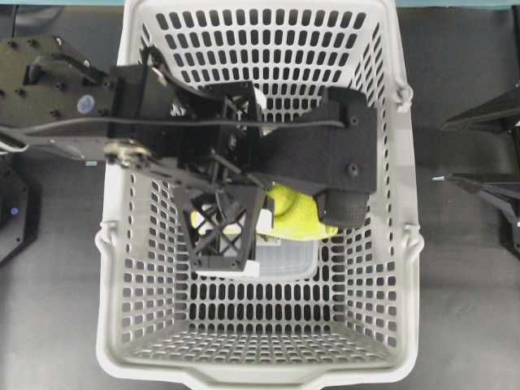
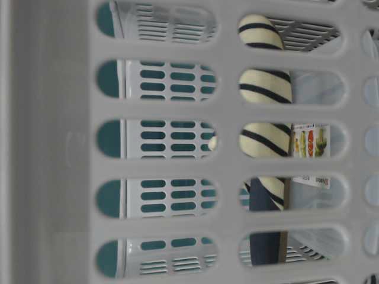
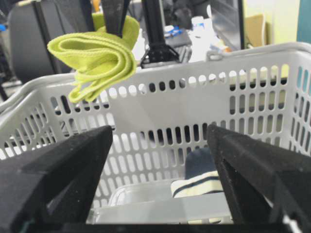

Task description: Pick up the yellow cloth from the shopping basket with the left arm.

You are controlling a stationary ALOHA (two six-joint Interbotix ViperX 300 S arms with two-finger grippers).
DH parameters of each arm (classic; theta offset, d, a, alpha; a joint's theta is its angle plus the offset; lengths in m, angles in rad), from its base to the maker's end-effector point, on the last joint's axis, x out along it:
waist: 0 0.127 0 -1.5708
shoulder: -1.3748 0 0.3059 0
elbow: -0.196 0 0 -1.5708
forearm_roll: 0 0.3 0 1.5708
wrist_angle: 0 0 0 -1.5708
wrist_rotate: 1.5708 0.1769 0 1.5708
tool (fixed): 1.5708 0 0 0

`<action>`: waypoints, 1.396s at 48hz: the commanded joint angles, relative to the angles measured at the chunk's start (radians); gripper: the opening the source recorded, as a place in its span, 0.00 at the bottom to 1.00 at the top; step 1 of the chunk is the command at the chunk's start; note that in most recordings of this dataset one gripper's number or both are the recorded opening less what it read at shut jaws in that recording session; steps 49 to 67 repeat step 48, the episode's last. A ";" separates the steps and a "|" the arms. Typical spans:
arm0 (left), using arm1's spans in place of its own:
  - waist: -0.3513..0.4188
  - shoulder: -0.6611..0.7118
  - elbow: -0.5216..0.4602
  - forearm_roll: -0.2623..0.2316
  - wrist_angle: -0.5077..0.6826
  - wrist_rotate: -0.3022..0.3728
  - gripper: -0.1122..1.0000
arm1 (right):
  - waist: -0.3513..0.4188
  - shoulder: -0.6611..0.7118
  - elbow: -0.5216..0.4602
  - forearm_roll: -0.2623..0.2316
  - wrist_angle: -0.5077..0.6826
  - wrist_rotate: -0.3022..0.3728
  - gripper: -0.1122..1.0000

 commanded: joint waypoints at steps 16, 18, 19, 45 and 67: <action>0.015 -0.015 -0.023 0.003 -0.002 0.003 0.26 | -0.002 0.005 -0.006 0.002 0.008 0.000 0.78; 0.017 -0.015 -0.023 0.002 -0.003 0.003 0.26 | -0.002 0.005 -0.008 0.002 0.009 0.000 0.78; 0.018 -0.014 -0.023 0.003 -0.002 0.003 0.26 | -0.002 0.005 -0.008 0.003 0.009 0.000 0.78; 0.025 -0.014 -0.025 0.003 0.011 0.003 0.26 | -0.002 -0.014 -0.005 0.002 0.012 -0.002 0.78; 0.025 -0.014 -0.026 0.003 0.011 0.003 0.26 | -0.003 -0.015 -0.005 0.003 0.012 -0.002 0.78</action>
